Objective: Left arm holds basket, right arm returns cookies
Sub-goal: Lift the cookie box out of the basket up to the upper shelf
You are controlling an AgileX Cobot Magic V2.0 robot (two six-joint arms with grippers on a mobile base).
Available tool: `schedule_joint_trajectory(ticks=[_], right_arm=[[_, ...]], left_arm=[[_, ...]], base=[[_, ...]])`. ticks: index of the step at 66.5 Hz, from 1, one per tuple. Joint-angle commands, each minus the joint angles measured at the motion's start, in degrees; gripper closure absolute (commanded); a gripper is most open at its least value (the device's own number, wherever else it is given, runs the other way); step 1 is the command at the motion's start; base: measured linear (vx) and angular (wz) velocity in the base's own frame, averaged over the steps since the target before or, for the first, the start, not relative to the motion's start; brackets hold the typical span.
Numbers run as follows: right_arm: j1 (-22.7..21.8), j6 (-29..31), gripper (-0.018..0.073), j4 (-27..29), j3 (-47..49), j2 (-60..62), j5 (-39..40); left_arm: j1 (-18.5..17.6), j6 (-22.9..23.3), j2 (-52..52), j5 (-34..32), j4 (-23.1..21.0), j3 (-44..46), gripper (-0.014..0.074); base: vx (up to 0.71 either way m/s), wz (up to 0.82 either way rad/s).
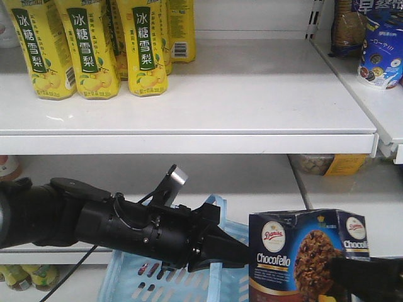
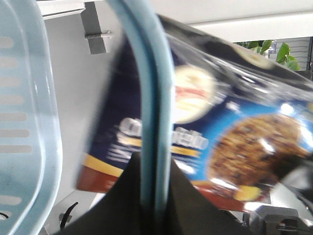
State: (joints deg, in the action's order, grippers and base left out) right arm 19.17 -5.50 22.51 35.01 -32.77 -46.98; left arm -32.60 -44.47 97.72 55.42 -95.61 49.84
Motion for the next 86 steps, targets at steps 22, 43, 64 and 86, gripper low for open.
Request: schedule_joint_trajectory(ticks=[22, 43, 64, 86], right_arm=[[-0.1, -2.7, 0.0314, -8.0, 24.0, 6.2, -2.1], [-0.1, 3.8, 0.0314, -14.4, 24.1, -2.3, 22.1], [-0.1, 9.4, 0.0314, -15.2, 24.1, -19.2, 46.2], [-0.1, 12.0, 0.0314, -14.6, 24.1, -37.4, 53.8]], left_arm=[[0.0, -0.9, -2.8, 3.2, -3.7, 1.6, 0.0603], [0.0, -0.9, -2.8, 3.2, -3.7, 1.6, 0.0603], [0.0, -0.9, -2.8, 3.2, -3.7, 1.6, 0.0603], [0.0, -0.9, -2.8, 3.2, -3.7, 1.6, 0.0603]], base=[[0.0, 0.0], [0.0, 0.0], [0.0, 0.0], [0.0, 0.0]])
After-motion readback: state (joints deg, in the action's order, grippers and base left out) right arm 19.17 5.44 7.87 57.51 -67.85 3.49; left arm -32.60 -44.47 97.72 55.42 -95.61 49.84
